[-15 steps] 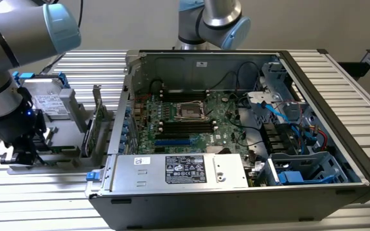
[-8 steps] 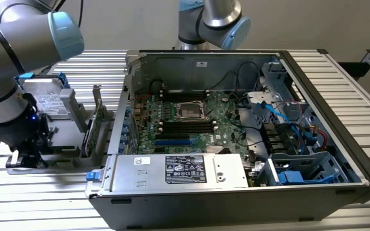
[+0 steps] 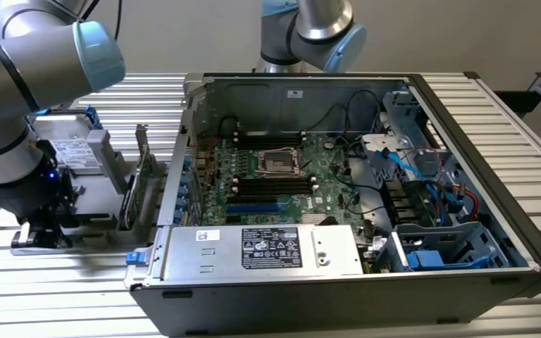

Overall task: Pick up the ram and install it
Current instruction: 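Pick up the ram and move it above insertion slot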

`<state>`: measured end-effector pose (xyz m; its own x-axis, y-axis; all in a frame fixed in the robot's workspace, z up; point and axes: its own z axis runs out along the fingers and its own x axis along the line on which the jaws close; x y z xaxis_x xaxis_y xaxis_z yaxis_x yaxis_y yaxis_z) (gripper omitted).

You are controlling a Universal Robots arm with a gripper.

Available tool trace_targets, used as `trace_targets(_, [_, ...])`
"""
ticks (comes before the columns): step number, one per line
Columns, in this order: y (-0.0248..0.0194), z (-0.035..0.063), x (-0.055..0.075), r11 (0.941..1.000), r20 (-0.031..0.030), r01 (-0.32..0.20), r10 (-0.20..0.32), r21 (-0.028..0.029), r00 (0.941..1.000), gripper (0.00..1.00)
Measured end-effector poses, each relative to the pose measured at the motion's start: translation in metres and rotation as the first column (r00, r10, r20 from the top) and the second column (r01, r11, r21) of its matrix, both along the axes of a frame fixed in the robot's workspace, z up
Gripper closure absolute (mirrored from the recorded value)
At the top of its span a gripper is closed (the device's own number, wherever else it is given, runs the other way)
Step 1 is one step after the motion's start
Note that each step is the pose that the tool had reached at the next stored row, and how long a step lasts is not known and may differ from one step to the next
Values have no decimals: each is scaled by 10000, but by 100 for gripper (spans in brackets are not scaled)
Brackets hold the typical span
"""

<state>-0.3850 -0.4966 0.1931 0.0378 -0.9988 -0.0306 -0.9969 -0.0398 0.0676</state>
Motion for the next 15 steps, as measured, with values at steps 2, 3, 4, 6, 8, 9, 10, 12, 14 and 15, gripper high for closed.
trace_targets(2, [-1,-2,0,10000,0,-1,1,0,10000,58])
trace_targets(3, [-1,-5,0,10000,1,-1,1,1,10000,58])
trace_targets(4, [-2,-7,1,10000,1,-1,1,1,10000,58])
trace_targets(6, [-1,-12,1,10000,2,-2,2,1,10000,60])
trace_targets(8, [-1,-19,1,10000,2,-2,2,2,10000,66])
trace_targets(9, [-1,-22,1,10000,2,-1,1,1,10000,66])
trace_targets(10, [-1,-26,1,10000,2,-1,1,0,10000,73])
trace_targets(12, [-1,-33,1,10000,2,-1,1,-2,10000,73])
trace_targets(14, [-2,-39,1,10000,1,-2,2,-6,10000,75])
trace_targets(15, [-2,-44,1,10000,2,-2,2,-5,10000,75])
